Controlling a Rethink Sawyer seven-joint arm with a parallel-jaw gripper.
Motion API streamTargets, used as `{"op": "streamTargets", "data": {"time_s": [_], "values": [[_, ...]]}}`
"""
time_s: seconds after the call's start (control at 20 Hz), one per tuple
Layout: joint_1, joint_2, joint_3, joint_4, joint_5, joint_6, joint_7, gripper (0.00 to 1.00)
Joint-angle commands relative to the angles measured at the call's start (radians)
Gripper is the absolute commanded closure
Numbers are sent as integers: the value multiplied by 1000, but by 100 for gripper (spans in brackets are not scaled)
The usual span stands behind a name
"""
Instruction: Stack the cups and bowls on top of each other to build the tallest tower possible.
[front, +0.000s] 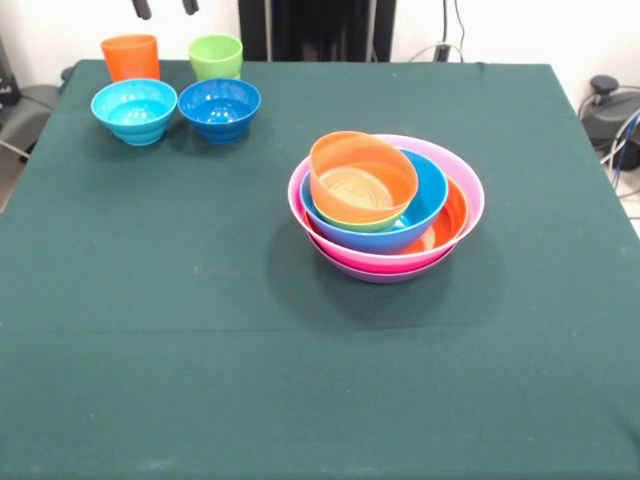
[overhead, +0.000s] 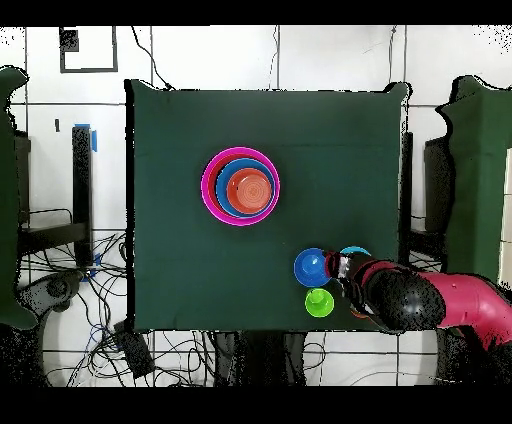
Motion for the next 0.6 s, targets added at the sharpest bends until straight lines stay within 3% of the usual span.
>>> {"op": "streamTargets", "data": {"time_s": [0.05,0.4,0.5,0.6], "values": [[-18,144,107,91,-13,-57,-182,0],[-29,135,159,105,-87,-147,-144,0],[-27,115,168,102,-99,-150,-142,0],[-7,35,157,88,-129,-128,-145,0]]}}
